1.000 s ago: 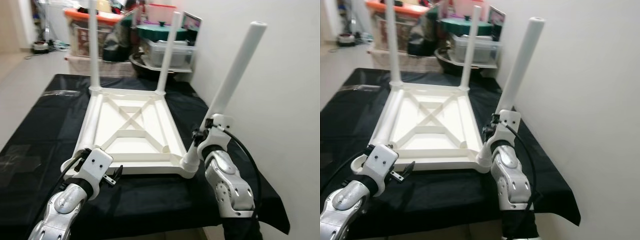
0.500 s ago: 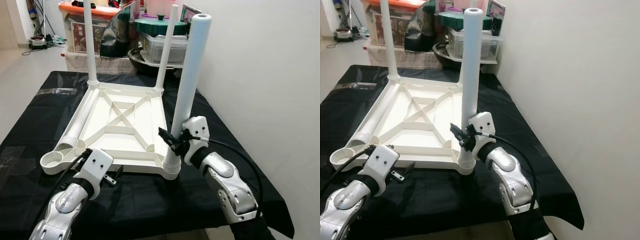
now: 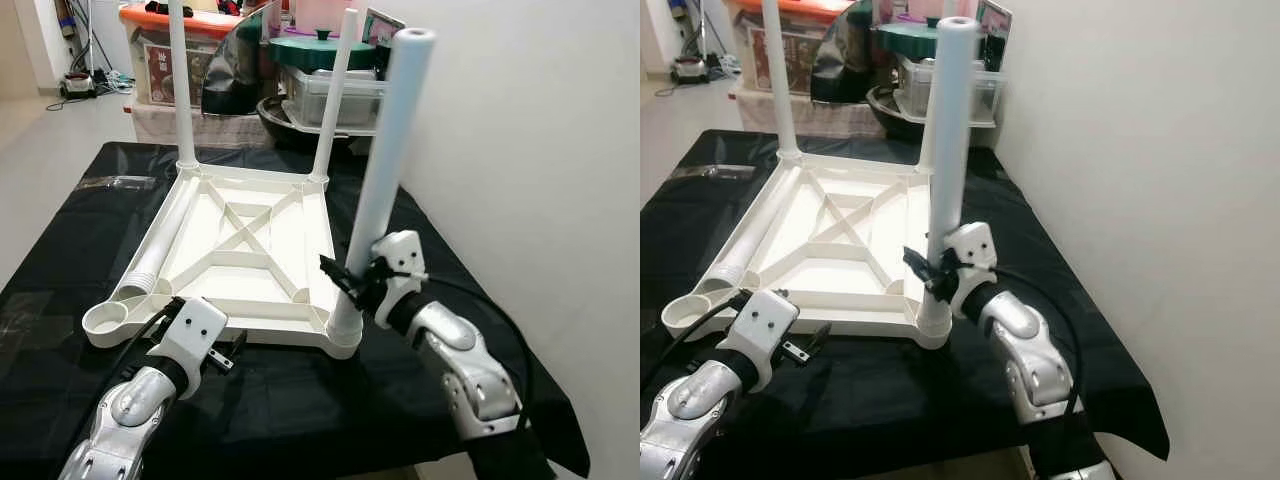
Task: Building children table
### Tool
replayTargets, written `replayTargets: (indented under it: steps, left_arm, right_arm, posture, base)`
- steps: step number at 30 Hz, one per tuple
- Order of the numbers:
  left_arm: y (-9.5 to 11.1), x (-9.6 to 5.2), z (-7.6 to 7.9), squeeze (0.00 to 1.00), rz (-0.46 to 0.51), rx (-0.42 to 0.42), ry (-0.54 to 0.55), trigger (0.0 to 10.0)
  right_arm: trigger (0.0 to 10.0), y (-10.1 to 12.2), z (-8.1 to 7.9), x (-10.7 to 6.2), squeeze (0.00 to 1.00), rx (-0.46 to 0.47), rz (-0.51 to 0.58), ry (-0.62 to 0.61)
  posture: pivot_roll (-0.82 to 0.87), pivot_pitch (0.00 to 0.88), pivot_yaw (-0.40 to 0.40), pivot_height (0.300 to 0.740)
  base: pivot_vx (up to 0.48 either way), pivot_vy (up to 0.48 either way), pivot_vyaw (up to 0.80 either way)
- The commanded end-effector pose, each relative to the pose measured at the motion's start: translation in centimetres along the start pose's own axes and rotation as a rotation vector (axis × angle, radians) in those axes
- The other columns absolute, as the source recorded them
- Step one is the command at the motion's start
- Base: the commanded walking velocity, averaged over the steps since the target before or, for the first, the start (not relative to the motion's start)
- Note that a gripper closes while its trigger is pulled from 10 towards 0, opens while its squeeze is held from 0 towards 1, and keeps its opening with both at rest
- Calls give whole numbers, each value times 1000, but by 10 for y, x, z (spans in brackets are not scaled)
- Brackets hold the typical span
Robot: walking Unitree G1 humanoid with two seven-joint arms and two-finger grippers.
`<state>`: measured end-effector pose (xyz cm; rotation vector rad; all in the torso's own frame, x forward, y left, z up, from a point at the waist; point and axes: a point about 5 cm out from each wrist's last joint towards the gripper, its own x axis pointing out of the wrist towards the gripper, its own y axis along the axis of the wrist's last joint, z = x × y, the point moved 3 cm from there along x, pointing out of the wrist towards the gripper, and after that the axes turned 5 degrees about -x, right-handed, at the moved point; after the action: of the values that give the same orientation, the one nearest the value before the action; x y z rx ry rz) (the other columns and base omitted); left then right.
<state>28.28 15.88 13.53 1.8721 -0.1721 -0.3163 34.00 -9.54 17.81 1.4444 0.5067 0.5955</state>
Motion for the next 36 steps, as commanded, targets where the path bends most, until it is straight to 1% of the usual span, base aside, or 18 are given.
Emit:
replayTargets:
  steps: [1, 10, 11, 12, 14, 20, 22, 23, 26, 27, 28, 29, 30, 32, 33, 34, 35, 36]
  left_arm:
    - [-1, 3, 5, 0, 0, -2, -25, 10000]
    - [0, 3, 0, 0, 1, 5, -12, 10000]
    - [-1, 1, 0, 0, -1, 4, -10, 10000]
    - [-1, 1, 0, 0, -1, 4, -10, 10000]
    - [-2, 1, 2, 0, -3, 1, -13, 10000]
    - [-3, 1, 2, 0, -6, 2, -16, 10000]
    - [-3, 1, 1, 0, -6, 2, -15, 10000]
    - [-3, 0, 0, 0, -7, 2, -12, 10000]
    - [-3, 0, 0, 0, -7, 2, -12, 10000]
    - [-4, -1, -1, 0, -8, 0, -8, 10000]
    - [-4, -1, -1, 0, -9, -2, -5, 10000]
    - [-4, -1, -1, 0, -9, -2, -5, 10000]
    - [-5, -3, -1, 0, -12, -3, -2, 10000]
    - [-5, -3, -1, 0, -12, -3, -2, 10000]
    - [-5, -3, -1, 0, -14, -5, 0, 10000]
    - [-5, -3, -1, 0, -14, -5, 0, 10000]
    - [-7, -4, -3, 0, -20, -6, 6, 10000]
    - [-7, -4, -3, 0, -20, -6, 6, 10000]
  right_arm:
    - [0, -25, -8, -1, 0, 121, -89, 113]
    - [0, -31, -5, 3, 0, 69, -120, 147]
    - [0, -33, -13, 5, 0, 52, -127, 201]
    - [0, -33, -13, 5, 0, 52, -127, 201]
    - [0, -36, -22, 6, 0, 51, -137, 267]
    - [0, -38, -25, 6, 0, 50, -144, 317]
    - [0, -38, -22, 8, 0, 53, -146, 303]
    - [0, -40, -14, 14, 0, 65, -163, 210]
    - [0, -40, -14, 14, 0, 65, -163, 210]
    - [0, -46, 6, 19, 0, 104, -196, 1]
    - [0, -54, 33, 16, 0, 163, -234, -297]
    - [0, -54, 33, 16, 0, 163, -234, -297]
    - [0, -66, 56, 1, 0, 230, -280, -590]
    - [0, -66, 56, 1, 0, 230, -280, -590]
    - [0, -77, 65, -15, 0, 274, -312, -788]
    - [0, -77, 65, -15, 0, 274, -312, -788]
    - [0, -86, 64, -39, 0, 311, -326, -979]
    - [0, -86, 64, -39, 0, 311, -326, -979]
  posture:
    - [106, 0, -137, 740]
    - [118, 0, -151, 740]
    - [122, 0, -151, 740]
    - [122, 0, -151, 740]
    - [124, 0, -152, 740]
    - [124, 0, -152, 740]
    - [125, 0, -156, 740]
    - [126, 0, -160, 740]
    - [126, 0, -160, 740]
    - [128, 0, -163, 740]
    - [128, 0, -165, 740]
    - [128, 0, -165, 740]
    - [128, 0, -163, 740]
    - [128, 0, -163, 740]
    - [128, 0, -161, 740]
    - [128, 0, -161, 740]
    - [127, 0, -149, 740]
    - [127, 0, -149, 740]
  base:
    - [0, 0, 0]
    - [0, 0, 0]
    - [0, 0, 0]
    - [0, 0, 0]
    - [0, 0, 0]
    - [0, 0, 0]
    - [0, 0, 0]
    - [0, 0, 0]
    - [0, 0, 0]
    - [0, 0, 0]
    - [0, 0, 0]
    - [0, 0, 0]
    - [0, 0, 0]
    - [0, 0, 0]
    - [0, 0, 0]
    - [0, 0, 0]
    - [0, 0, 0]
    - [0, 0, 0]
